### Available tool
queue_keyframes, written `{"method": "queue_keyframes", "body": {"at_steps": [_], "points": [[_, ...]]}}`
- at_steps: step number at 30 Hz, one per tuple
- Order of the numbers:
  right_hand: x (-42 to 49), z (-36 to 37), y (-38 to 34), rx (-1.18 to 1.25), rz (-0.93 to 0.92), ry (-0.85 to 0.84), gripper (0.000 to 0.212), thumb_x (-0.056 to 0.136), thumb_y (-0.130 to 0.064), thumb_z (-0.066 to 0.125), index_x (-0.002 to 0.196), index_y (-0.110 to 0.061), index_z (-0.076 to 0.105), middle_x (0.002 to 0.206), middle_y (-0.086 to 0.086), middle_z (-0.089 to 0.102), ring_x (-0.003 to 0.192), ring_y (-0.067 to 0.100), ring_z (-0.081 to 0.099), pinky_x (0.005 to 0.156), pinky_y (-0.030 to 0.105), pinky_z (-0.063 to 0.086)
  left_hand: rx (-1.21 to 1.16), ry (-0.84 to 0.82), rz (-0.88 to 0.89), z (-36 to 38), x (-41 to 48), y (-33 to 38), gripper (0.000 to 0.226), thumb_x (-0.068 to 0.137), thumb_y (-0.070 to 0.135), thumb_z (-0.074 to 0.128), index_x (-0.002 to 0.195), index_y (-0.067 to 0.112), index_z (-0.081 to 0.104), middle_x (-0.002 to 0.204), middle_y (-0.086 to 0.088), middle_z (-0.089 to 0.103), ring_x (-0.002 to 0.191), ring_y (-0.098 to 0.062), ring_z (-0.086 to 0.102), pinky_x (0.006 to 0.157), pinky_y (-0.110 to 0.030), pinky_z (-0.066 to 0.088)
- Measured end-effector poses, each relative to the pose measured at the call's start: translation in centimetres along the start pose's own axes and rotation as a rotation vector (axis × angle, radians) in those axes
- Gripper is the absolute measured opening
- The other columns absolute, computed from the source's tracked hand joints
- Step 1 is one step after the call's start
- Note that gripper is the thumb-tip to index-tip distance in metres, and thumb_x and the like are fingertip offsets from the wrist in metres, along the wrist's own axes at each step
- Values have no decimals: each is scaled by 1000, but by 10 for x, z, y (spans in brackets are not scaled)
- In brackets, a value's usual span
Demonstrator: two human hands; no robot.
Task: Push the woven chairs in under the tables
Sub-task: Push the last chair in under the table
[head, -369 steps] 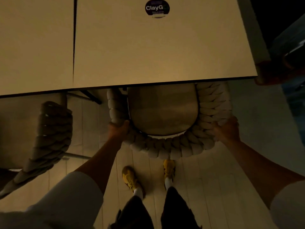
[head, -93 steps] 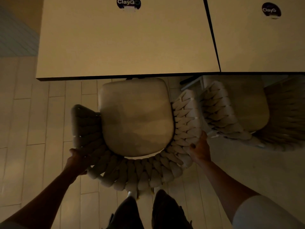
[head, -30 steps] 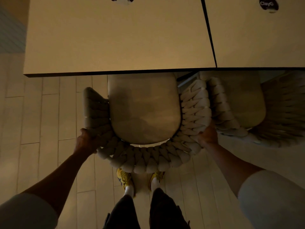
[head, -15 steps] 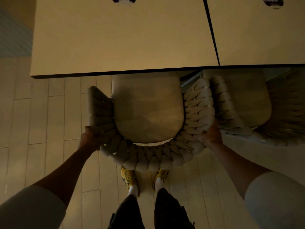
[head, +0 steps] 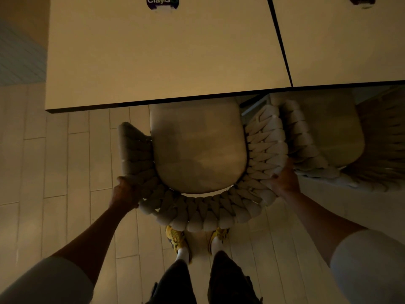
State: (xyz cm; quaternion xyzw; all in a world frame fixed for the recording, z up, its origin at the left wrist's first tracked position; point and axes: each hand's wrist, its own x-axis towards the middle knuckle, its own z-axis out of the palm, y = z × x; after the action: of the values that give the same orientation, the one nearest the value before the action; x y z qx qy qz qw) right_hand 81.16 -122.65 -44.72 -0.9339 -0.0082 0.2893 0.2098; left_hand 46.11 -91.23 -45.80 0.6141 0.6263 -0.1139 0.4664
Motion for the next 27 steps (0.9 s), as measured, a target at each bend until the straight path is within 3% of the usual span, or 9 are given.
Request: {"method": "queue_keyframes", "body": {"at_steps": [3,9,16,19,25,27], "points": [[0,-3,0,2,4,-25,86,90,-13,72,160,-15,23,148,20,51,131,41,54,100,45,49,-10,-30,-7,-2,4,-2,50,100,22,63,138,10,31,120,-25,56,83,-37,71,66,-56,63],[-3,-9,-3,45,-9,-82,101,86,-13,77,163,-23,14,148,14,51,132,39,54,97,46,53,-31,-49,-24,-2,5,-3,53,101,23,61,142,13,29,124,-26,56,89,-37,69,67,-54,64],[-1,-7,-2,29,10,-86,88,88,-4,73,160,-14,23,144,19,54,129,39,54,98,45,51,-31,-70,-29,-5,8,-4,55,100,21,63,143,17,29,126,-23,55,90,-36,70,64,-52,64],[1,-6,0,23,8,-79,92,87,-8,75,161,-18,22,146,19,52,130,41,54,99,51,54,-31,-63,-23,-4,10,-6,56,99,22,63,143,17,29,126,-22,56,91,-34,69,63,-50,64],[-4,-7,-6,0,27,-76,82,92,-5,72,158,-5,24,140,24,56,127,41,55,90,38,47,-47,-68,-23,-5,10,-8,56,98,22,65,142,19,30,128,-20,55,95,-34,68,64,-48,65],[0,-7,-4,-10,36,-90,84,91,-6,74,158,-4,24,147,24,51,132,41,52,94,38,47,-54,-63,-26,-5,10,-9,56,97,23,67,141,18,31,128,-20,55,94,-34,68,63,-49,65]]}}
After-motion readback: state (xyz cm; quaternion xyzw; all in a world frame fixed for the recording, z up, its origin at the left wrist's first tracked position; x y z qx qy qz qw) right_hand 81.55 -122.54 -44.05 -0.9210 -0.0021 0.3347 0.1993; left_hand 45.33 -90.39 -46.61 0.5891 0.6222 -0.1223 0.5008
